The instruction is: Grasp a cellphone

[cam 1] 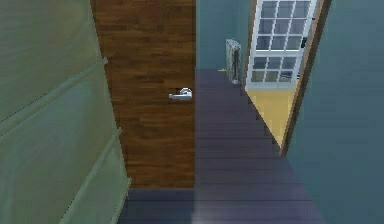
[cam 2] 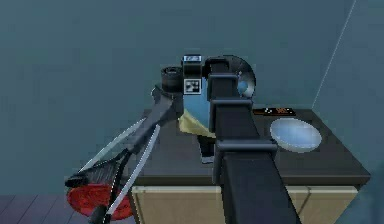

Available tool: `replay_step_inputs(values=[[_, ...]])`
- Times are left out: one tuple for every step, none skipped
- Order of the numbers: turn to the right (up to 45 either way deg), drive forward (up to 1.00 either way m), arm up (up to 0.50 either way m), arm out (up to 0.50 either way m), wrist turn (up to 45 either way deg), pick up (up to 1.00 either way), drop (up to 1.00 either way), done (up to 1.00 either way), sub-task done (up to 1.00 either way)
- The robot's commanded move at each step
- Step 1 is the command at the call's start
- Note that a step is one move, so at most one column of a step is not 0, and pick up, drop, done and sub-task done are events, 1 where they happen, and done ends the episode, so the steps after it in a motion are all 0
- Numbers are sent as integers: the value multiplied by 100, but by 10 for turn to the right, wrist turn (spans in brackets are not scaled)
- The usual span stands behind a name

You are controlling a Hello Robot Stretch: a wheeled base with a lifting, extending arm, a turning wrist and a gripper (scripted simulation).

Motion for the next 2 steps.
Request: replay_step_inputs(values=[[0,0,0,0,450,0,0,0,0],[0,0,0,0,450,0,0,0,0]])
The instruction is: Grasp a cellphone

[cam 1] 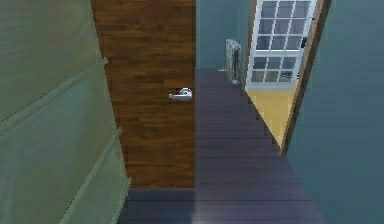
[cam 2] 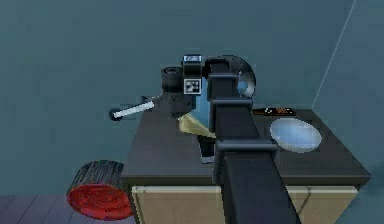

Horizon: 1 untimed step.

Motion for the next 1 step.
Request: replay_step_inputs(values=[[0,0,0,0,450,0,0,0,0]])
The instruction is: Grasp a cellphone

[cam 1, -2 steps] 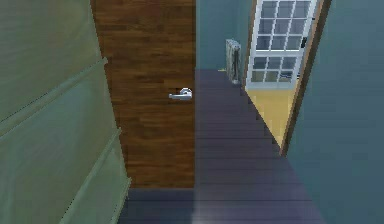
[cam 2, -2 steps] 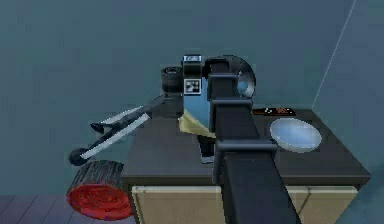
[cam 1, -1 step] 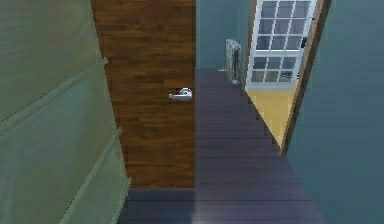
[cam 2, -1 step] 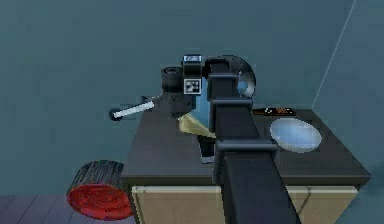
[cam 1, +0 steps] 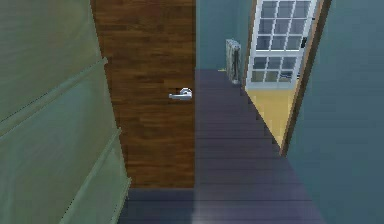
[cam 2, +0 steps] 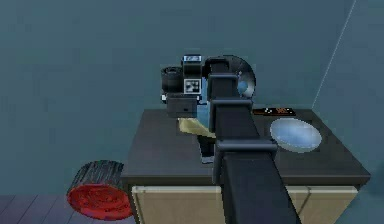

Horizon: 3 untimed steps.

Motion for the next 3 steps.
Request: replay_step_inputs(values=[[0,0,0,0,210,0,0,0,0],[0,0,-24,0,0,0,0,0,0],[0,0,0,0,0,100,0,0,0]])
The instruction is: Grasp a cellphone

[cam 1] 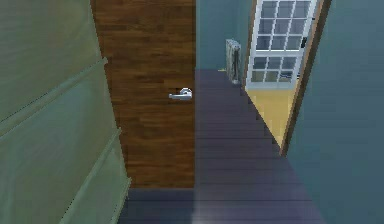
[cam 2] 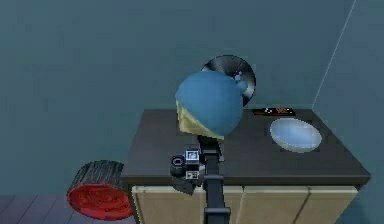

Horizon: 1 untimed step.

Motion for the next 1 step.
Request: replay_step_inputs(values=[[0,0,10,0,0,0,0,0,0]])
